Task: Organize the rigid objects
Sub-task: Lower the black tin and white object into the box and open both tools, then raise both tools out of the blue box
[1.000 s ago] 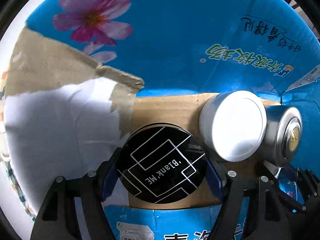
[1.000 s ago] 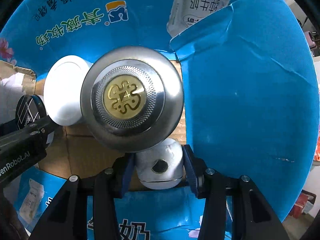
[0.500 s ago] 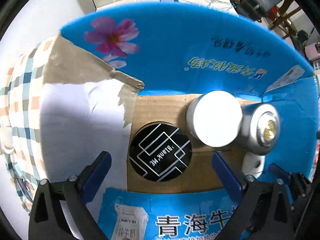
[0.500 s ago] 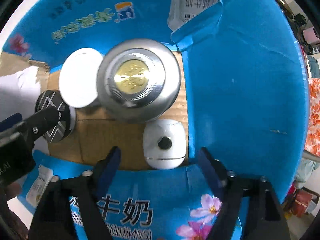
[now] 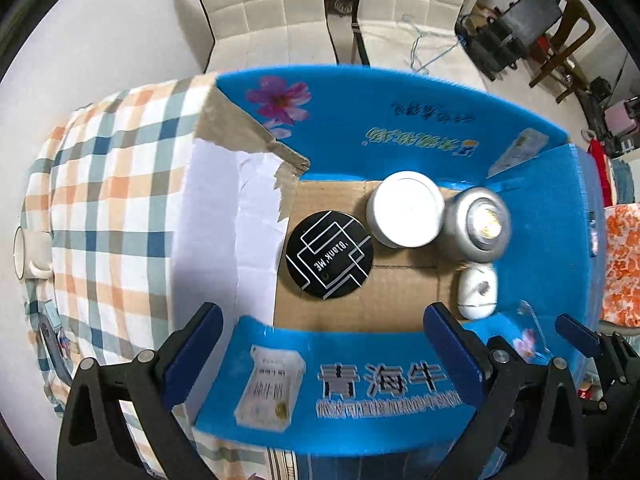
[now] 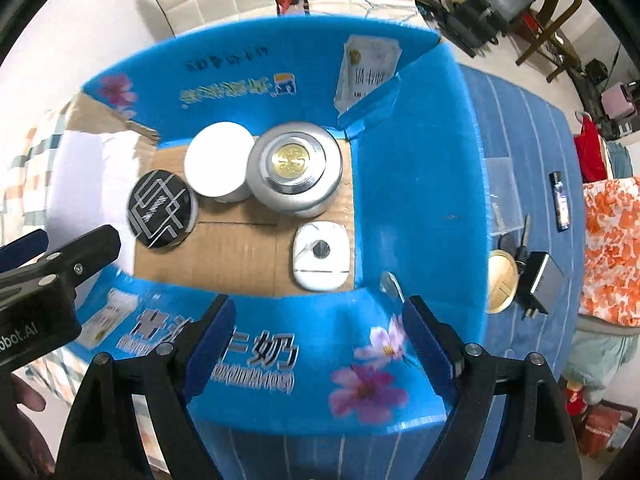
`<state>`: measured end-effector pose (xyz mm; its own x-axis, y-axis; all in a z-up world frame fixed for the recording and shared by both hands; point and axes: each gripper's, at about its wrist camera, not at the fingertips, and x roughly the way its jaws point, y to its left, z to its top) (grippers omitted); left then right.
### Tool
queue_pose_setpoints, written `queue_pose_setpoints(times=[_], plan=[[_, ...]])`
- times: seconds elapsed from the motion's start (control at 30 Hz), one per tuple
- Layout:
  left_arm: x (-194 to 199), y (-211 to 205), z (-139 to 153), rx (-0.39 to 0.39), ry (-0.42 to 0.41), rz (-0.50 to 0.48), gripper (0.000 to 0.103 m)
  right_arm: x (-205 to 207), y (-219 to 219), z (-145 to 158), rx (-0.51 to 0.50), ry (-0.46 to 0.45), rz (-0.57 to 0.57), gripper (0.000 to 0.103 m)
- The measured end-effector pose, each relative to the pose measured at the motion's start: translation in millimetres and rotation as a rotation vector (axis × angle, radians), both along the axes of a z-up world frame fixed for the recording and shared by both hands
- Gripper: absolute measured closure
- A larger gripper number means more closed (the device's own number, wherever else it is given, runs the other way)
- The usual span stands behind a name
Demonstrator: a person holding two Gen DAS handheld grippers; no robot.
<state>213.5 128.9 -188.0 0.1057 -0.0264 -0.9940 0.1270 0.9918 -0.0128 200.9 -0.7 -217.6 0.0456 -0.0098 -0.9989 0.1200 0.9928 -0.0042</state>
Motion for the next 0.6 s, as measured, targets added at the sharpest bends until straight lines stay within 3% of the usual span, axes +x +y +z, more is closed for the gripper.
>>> queue_pose_setpoints(times=[0.13, 0.6], plan=[[-16.4, -2.9, 30.7, -0.017, -0.048, 0.008, 0.0, -18.0, 10.6, 21.5, 0.015, -0.046, 0.011, 0.015], [-54.5, 4.0, 98.5, -0.058, -0.181, 0.044, 0.0, -63.0, -3.1, 102.3, 0.073, -0.195, 0.05, 0.015]])
